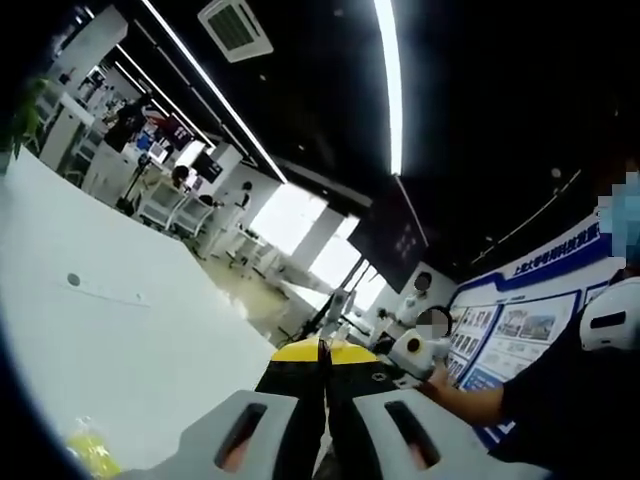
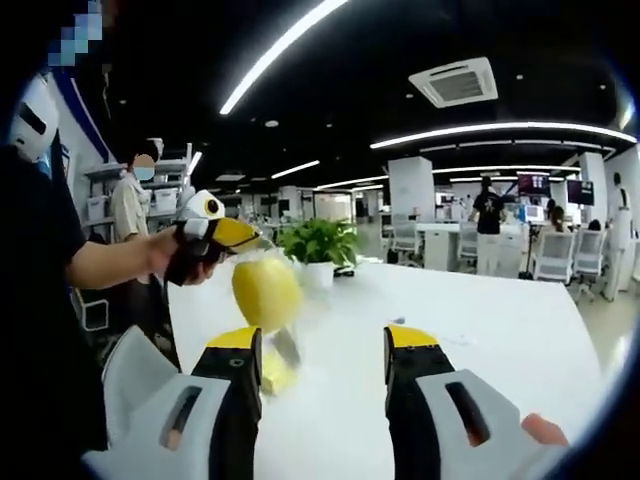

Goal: Compare the silicone blocks by pressing each to a similar depth, holding the contact briefly, and releasing to observe deformation and rebound differences across the visible hardness samples.

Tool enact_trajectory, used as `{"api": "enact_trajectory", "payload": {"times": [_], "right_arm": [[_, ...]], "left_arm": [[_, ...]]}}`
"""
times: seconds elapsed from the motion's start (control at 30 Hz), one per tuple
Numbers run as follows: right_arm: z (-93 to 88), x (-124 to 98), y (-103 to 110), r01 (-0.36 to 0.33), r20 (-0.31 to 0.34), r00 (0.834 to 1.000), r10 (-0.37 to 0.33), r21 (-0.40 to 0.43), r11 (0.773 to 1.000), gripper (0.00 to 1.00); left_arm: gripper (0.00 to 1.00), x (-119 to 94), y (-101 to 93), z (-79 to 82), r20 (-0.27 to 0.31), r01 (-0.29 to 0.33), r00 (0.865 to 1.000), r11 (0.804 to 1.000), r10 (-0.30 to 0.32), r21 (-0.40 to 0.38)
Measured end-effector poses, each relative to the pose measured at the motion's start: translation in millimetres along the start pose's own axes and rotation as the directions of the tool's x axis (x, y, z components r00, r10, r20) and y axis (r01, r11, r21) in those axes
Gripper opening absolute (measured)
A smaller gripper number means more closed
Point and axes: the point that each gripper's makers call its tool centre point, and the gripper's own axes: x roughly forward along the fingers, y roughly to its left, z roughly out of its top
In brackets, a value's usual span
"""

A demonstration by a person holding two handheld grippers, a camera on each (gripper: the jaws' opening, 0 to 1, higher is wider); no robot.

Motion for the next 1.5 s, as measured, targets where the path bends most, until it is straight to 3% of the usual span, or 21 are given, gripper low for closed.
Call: {"api": "enact_trajectory", "payload": {"times": [0.33,0.43,0.63,0.83,0.93,1.1,1.5], "right_arm": [[-28.0,-25,5,0.075,-0.032,0.997,-0.076,-0.037,0.997,0.47],[-35.3,-36,-1,0.119,-0.023,0.993,-0.120,-0.010,0.993,0.47],[-59.0,-53,-7,0.177,-0.077,0.981,-0.176,0.008,0.984,0.45],[-66.3,-67,-13,0.245,-0.071,0.967,-0.244,0.004,0.969,0.45],[-71.1,-75,-16,0.272,-0.062,0.961,-0.268,0.058,0.961,0.44],[-87.9,-84,-14,0.290,-0.112,0.953,-0.282,0.064,0.955,0.42],[-113.5,-103,-4,0.325,-0.156,0.939,-0.307,0.107,0.940,0.41]], "left_arm": [[0.00,4,3.2,-4.6,-0.008,0.002,1.000,1.000,-0.002,-0.014],[0.00,5,4.3,-5.3,-0.012,0.004,1.000,1.000,-0.004,-0.016],[0.00,6,7.7,-9.2,-0.016,-0.001,1.000,1.000,0.000,-0.031],[0.00,8,8.2,-12.1,-0.020,0.003,1.000,0.999,-0.004,-0.041],[0.00,9,8.7,-13.4,-0.021,0.003,1.000,0.999,-0.004,-0.044],[0.00,10,12.0,-16.7,-0.023,-0.001,1.000,0.999,0.000,-0.054],[0.00,15,22.5,-29.9,-0.039,-0.018,0.999,0.996,0.015,-0.082]]}}
